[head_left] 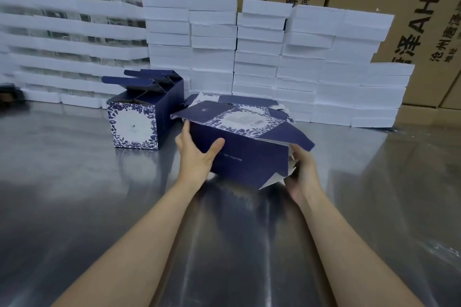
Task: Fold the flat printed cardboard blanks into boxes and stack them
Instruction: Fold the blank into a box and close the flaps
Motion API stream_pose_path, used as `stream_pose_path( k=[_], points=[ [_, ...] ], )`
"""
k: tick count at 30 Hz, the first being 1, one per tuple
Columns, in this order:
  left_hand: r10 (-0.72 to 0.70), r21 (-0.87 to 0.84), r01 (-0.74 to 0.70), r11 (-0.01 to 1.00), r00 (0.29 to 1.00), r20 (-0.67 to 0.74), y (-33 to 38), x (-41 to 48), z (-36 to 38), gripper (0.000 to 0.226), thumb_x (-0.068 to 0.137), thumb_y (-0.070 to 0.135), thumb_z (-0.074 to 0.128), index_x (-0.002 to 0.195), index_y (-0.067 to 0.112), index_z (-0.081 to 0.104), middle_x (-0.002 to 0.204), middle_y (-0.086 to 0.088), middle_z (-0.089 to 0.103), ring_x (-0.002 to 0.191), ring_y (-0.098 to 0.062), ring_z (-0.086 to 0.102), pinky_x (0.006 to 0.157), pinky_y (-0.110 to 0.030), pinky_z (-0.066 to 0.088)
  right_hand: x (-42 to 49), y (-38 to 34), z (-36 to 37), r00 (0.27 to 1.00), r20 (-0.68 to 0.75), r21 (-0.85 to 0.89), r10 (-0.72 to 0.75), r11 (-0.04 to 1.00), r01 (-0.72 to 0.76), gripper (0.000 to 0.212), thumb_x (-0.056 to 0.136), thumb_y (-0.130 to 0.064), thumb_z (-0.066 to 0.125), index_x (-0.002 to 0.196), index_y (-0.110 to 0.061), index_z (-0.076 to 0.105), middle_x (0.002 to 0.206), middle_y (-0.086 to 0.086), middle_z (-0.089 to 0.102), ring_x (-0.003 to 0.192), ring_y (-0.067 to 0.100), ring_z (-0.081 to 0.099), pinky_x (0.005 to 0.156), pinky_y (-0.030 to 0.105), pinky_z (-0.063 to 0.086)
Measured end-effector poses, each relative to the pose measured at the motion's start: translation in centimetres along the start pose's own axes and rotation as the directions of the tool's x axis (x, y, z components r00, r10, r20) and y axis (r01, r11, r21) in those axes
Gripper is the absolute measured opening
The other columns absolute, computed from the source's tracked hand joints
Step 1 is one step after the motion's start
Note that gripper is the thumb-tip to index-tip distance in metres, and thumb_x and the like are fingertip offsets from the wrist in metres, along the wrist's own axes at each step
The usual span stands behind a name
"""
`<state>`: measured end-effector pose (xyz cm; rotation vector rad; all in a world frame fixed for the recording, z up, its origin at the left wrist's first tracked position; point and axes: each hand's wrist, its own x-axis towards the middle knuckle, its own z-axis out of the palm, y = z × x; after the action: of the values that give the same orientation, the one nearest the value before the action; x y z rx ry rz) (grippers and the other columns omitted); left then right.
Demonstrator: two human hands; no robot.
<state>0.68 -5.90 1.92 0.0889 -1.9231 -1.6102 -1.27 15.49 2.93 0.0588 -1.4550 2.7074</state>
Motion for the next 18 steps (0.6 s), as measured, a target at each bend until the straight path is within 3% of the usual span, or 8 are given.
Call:
stream_pose_path(
  k=[3, 4, 7, 9, 11, 13, 17, 18],
  points=[
    [0.109, 0.292, -0.067, 0.954, 0.986, -0.129, 0.2, -1.1, 0.6, 0.079, 0.083, 0.017, 0.075, 0.148, 0.011, 0.031, 0.139, -0.01, 0.026, 0.127, -0.022, 0.03, 0.111, -0.025, 0.024, 0.4, 0.0, -0.4, 0.964, -0.261, 0.118, -0.041, 0.99, 0.074, 0.006, 0.082, -0.013, 0.063, 0.085, -0.018, 0.064, 0.07, -0.002, 0.058, 0.064, 0.016, 0.056, 0.058, 0.028, 0.044],
    [0.174, 0.296, -0.138, 0.945, 0.979, -0.101, 0.4, -1.4, 0.8, 0.067, 0.085, 0.01, 0.072, 0.143, 0.008, 0.039, 0.135, -0.011, 0.03, 0.121, -0.019, 0.037, 0.109, -0.02, 0.028, 0.4, 0.0, -0.4, 0.942, -0.323, 0.105, -0.085, 0.987, 0.125, 0.012, 0.082, -0.013, 0.065, 0.074, -0.019, 0.058, 0.061, -0.005, 0.053, 0.058, 0.014, 0.052, 0.054, 0.026, 0.042],
    [0.331, 0.2, -0.365, 0.909, 0.926, 0.184, 1.2, -2.4, 1.6, 0.026, 0.092, 0.005, 0.061, 0.119, 0.005, 0.061, 0.118, -0.004, 0.047, 0.099, -0.003, 0.052, 0.095, -0.019, 0.042, 0.7, 0.2, -0.3, 0.92, -0.321, -0.06, -0.223, 0.975, 0.215, 0.027, 0.086, -0.014, 0.066, 0.062, -0.022, 0.056, 0.055, -0.012, 0.054, 0.056, 0.006, 0.052, 0.06, 0.026, 0.043],
    [0.355, 0.195, -0.426, 0.883, 0.88, 0.315, 1.3, -3.3, 2.6, 0.029, 0.095, 0.021, 0.06, 0.118, 0.004, 0.059, 0.121, -0.003, 0.047, 0.109, -0.005, 0.048, 0.099, -0.018, 0.038, 0.6, 0.6, -0.1, 0.936, -0.225, -0.172, -0.27, 0.957, 0.234, 0.024, 0.087, -0.017, 0.067, 0.064, -0.024, 0.063, 0.064, -0.011, 0.061, 0.069, 0.009, 0.056, 0.069, 0.028, 0.044],
    [0.29, 0.176, -0.348, 0.921, 0.913, 0.288, 1.2, -3.8, 3.4, 0.057, 0.089, 0.044, 0.06, 0.13, 0.006, 0.046, 0.132, -0.001, 0.038, 0.12, -0.005, 0.04, 0.104, -0.016, 0.032, 0.4, 0.9, 0.1, 0.949, -0.152, -0.218, -0.277, 0.946, 0.241, 0.022, 0.088, -0.019, 0.065, 0.067, -0.026, 0.065, 0.069, -0.011, 0.062, 0.074, 0.01, 0.056, 0.07, 0.028, 0.045],
    [0.209, 0.131, -0.234, 0.963, 0.961, 0.183, 1.0, -3.5, 3.5, 0.063, 0.087, 0.04, 0.067, 0.134, 0.009, 0.039, 0.134, 0.0, 0.038, 0.12, -0.007, 0.043, 0.103, -0.018, 0.034, 0.4, 1.2, 0.2, 0.956, -0.103, -0.24, -0.273, 0.94, 0.243, 0.021, 0.089, -0.018, 0.062, 0.07, -0.026, 0.066, 0.07, -0.011, 0.06, 0.072, 0.011, 0.053, 0.068, 0.027, 0.041],
    [0.097, 0.063, -0.101, 0.993, 0.993, 0.06, 0.4, -2.2, 2.4, 0.007, 0.1, 0.027, 0.051, 0.106, 0.024, 0.053, 0.1, 0.007, 0.063, 0.094, 0.0, 0.06, 0.077, -0.012, 0.041, 0.3, 1.2, 0.4, 0.969, -0.052, -0.268, -0.243, 0.938, 0.221, 0.018, 0.09, -0.016, 0.061, 0.075, -0.023, 0.068, 0.069, -0.006, 0.056, 0.069, 0.014, 0.049, 0.065, 0.029, 0.041],
    [0.08, 0.027, -0.081, 0.996, 0.997, 0.023, 0.3, -2.0, 2.1, 0.008, 0.101, 0.028, 0.048, 0.101, 0.026, 0.055, 0.093, 0.012, 0.065, 0.088, 0.006, 0.06, 0.074, -0.01, 0.042, 0.3, 1.1, 0.4, 0.972, -0.053, -0.237, -0.229, 0.949, 0.21, 0.02, 0.09, -0.016, 0.061, 0.073, -0.023, 0.068, 0.069, -0.006, 0.058, 0.067, 0.012, 0.052, 0.064, 0.027, 0.044]
  ],
)
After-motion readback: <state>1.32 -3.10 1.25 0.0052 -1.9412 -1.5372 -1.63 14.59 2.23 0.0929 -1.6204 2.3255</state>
